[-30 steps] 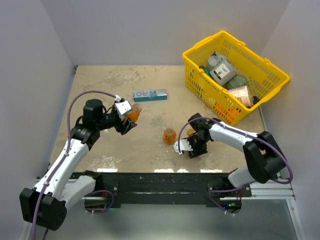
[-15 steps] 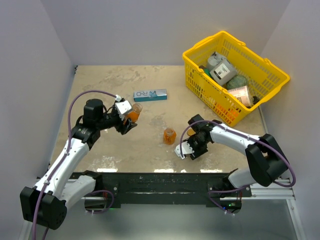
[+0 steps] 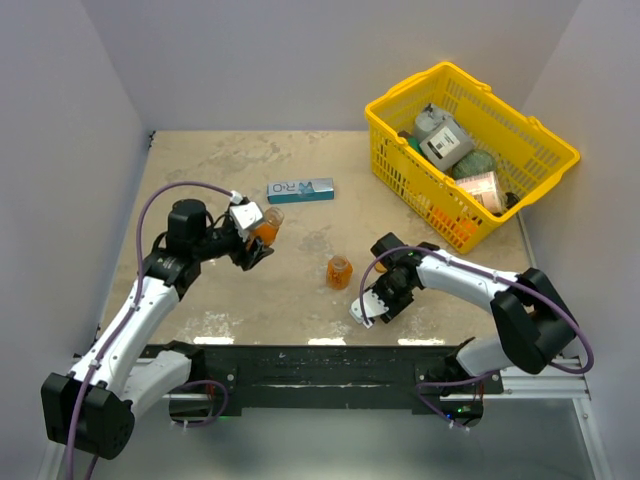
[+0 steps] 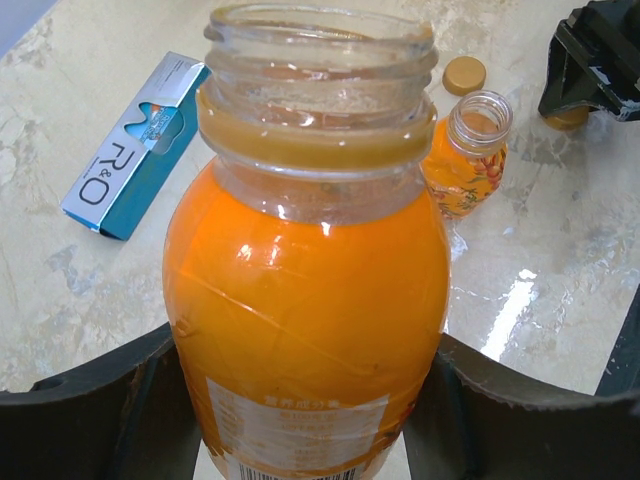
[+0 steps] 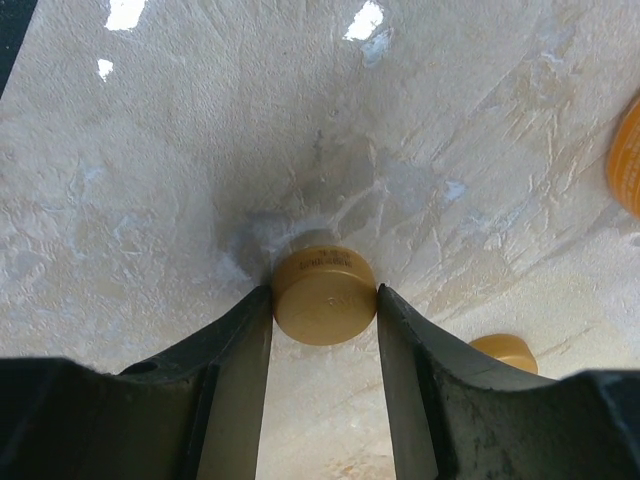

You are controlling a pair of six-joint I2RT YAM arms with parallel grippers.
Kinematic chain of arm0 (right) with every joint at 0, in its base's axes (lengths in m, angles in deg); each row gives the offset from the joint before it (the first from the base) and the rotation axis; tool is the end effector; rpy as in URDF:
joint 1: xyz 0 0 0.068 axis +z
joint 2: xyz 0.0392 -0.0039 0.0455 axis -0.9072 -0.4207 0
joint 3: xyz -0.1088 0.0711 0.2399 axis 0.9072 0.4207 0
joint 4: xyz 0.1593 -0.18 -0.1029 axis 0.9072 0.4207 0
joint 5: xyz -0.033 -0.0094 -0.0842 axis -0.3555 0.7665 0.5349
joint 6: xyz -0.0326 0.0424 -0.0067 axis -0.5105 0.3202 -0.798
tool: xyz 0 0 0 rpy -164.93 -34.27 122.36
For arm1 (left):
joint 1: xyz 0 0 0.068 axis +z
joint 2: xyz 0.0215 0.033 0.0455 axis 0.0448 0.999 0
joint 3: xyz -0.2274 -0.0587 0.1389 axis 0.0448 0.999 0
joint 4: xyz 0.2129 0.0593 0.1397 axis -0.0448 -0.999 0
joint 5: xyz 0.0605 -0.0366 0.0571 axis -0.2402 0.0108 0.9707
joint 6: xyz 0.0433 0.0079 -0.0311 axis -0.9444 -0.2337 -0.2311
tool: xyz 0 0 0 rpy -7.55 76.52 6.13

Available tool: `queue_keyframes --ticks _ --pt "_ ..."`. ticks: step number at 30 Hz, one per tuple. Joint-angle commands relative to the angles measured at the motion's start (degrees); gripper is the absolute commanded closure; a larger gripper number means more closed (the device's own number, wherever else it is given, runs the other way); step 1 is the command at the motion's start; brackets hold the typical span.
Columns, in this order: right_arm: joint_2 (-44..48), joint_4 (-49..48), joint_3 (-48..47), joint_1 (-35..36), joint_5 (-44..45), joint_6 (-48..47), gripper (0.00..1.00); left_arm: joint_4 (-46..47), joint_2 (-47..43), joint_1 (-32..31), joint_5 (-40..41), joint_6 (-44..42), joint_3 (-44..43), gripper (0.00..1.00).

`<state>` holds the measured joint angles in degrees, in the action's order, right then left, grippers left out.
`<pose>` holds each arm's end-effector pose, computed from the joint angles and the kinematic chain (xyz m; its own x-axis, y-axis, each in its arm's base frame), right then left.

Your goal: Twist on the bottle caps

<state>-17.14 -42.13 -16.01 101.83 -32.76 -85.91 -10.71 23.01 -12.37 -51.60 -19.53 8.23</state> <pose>0.1794 0.1441 0.1605 0.6427 -0.7321 -0.2256 -0.7657 -0.6228 -0.1605 0.1980 -0.0742 0.2913 -0.1619 0.3535 -0.9213 0.8237 0.5625 0.0710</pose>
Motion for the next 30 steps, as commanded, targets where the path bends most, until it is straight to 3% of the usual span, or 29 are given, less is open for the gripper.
queue_keyframes --ticks 1,3,9,12,15,20,24,27,30 --pt "-0.60 1.14 0.41 0.38 1.45 -1.69 0.53 3.22 -0.34 0.53 -1.23 0.80 0.22 1.00" --pt "-0.34 0.70 1.03 0.29 1.98 -1.77 0.54 3.31 -0.25 0.53 -1.49 0.88 0.31 1.00" --pt "2.73 3.76 -1.07 -0.23 -0.29 2.95 0.90 3.13 0.54 0.53 -2.37 -0.34 0.05 1.00" --pt "9.92 9.56 -5.63 -0.23 -4.93 8.65 0.98 0.94 1.85 0.53 -4.04 -4.03 -1.62 1.00" --pt "16.70 15.80 -14.40 -0.32 -8.55 15.59 0.99 -3.10 5.00 0.44 -5.09 -9.74 -4.87 1.00" --pt "20.67 18.72 -18.92 -0.15 -10.32 24.05 0.99 -11.45 12.66 0.44 -4.75 -13.61 -13.75 1.00" --pt "20.76 9.97 -15.68 -0.32 -9.88 33.42 0.95 -8.31 11.97 0.44 -5.53 -11.16 -12.44 1.00" --pt "17.61 4.50 -15.31 -0.32 -9.80 37.06 0.83 -7.94 9.78 0.44 -5.28 -9.93 -11.65 1.00" --pt "11.91 1.85 -16.97 -2.07 -9.35 37.95 0.77 -8.82 7.23 0.44 -3.79 -9.93 -11.12 1.00"
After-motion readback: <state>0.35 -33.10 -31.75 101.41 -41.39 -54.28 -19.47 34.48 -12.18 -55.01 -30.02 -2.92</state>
